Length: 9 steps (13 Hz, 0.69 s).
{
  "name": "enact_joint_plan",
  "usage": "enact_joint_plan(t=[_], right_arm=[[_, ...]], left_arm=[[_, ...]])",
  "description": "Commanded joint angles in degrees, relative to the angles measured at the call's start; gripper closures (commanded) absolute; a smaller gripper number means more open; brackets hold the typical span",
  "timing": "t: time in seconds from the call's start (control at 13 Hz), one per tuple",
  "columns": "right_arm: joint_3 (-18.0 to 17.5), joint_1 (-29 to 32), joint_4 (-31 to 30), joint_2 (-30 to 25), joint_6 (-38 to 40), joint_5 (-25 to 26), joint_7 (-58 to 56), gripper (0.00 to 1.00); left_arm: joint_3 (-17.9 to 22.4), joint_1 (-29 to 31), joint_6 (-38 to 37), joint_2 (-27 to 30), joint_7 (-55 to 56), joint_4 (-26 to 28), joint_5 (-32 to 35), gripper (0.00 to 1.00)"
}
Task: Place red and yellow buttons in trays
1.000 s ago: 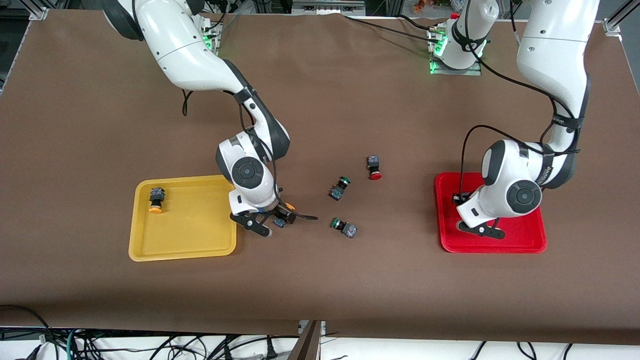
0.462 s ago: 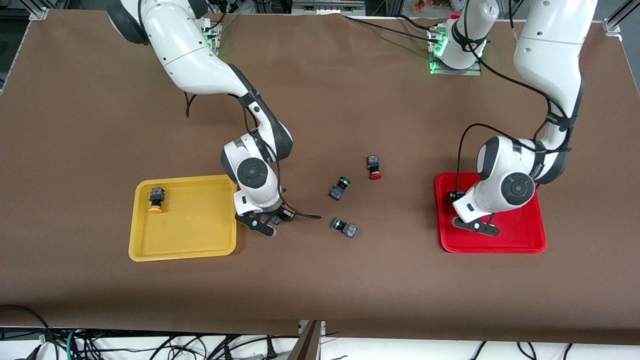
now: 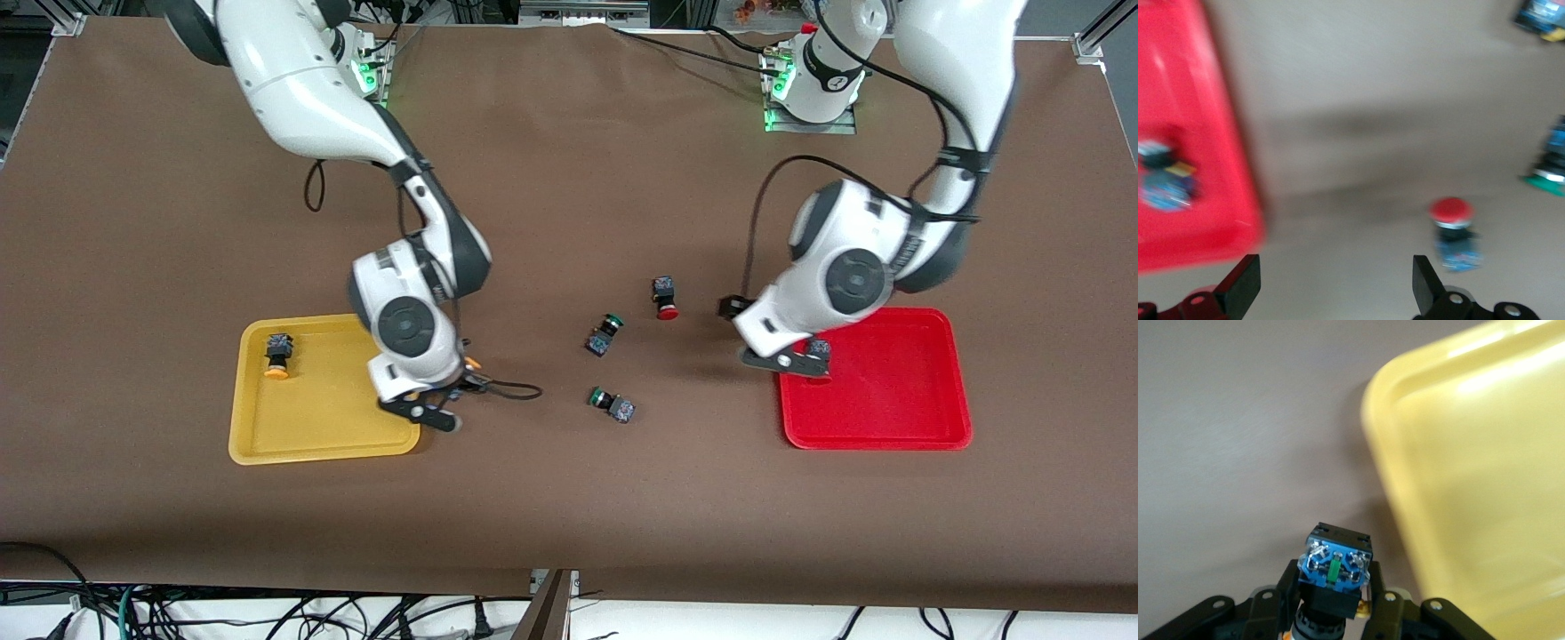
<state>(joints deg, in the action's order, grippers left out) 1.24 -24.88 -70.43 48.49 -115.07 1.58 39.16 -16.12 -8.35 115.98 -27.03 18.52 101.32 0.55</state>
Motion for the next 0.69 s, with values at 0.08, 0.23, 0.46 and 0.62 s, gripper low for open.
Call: enact_joint_plan(t=[0.08, 0.23, 0.46, 0.62], right_arm=[[-0.89, 5.98, -1.03, -1.82, 4.33, -0.08, -14.78, 1.0], [-0.71, 8.0, -2.08, -1.82, 5.64, -0.08, -19.01, 1.0], [-0.8, 9.94, -4.45, -1.29, 4.86, -0.17, -21.58, 0.96], [-0.71, 10.73, -6.2, -1.03, 2.76, -0.17, -21.93, 0.9]], left_arm=[[-1.55, -6.82, 3.8, -2.66, 11.6, 1.5, 0.5, 0.0], [-1.81, -8.43, 7.4, -5.13, 16.69, 1.77, 7.41, 0.0], [-1.72, -11.77, 9.96, -8.29, 24.96, 2.39, 14.97, 0.0], [-1.81, -12.04, 10.05, -8.91, 25.6, 3.52, 17.55, 0.0]])
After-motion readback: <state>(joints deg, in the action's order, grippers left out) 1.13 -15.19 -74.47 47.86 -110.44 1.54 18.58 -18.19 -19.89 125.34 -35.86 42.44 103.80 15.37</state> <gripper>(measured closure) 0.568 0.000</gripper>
